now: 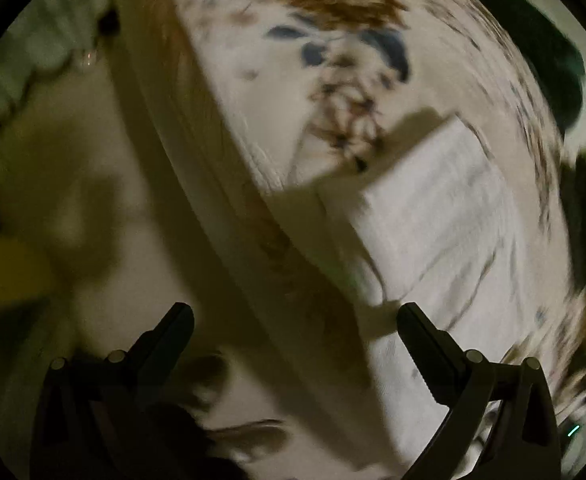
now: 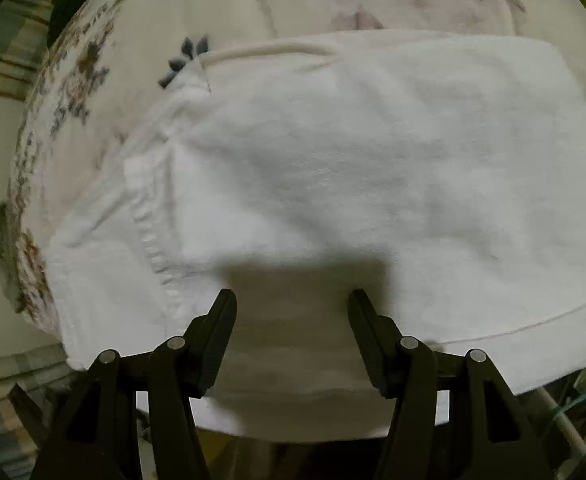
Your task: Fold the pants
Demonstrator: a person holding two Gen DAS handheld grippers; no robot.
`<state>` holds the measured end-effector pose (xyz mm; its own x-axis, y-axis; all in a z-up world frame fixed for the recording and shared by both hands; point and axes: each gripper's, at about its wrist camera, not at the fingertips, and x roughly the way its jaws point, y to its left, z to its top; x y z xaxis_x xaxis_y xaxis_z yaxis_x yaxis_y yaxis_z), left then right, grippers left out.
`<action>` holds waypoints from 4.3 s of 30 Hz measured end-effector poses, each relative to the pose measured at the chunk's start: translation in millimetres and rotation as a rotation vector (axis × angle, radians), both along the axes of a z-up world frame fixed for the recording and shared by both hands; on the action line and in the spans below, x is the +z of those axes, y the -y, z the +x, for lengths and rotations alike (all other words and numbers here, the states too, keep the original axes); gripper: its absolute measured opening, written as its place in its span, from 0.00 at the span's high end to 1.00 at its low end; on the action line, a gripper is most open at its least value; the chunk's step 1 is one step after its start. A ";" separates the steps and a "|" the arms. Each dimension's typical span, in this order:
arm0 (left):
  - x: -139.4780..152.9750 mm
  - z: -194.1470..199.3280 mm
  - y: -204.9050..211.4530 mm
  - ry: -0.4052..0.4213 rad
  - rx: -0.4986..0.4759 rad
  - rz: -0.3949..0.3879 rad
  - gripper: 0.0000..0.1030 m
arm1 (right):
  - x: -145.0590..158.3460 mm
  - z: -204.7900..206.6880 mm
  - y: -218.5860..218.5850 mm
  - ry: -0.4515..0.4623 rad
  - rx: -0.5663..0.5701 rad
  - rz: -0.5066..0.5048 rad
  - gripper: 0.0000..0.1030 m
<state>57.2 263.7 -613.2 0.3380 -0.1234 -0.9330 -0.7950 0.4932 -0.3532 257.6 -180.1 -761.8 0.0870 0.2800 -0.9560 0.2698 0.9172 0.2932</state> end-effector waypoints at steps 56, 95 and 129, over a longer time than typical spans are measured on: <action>112.5 17.6 48.3 0.663 -0.125 0.239 0.88 | 23.0 -5.3 52.2 0.067 0.053 0.053 0.40; 67.5 115.4 228.2 -0.015 -0.656 0.440 0.16 | 17.9 31.6 135.8 0.163 0.060 0.172 0.51; 28.0 246.9 293.4 0.135 -0.830 -0.132 0.37 | 66.7 -63.9 348.6 0.150 -0.181 0.059 0.55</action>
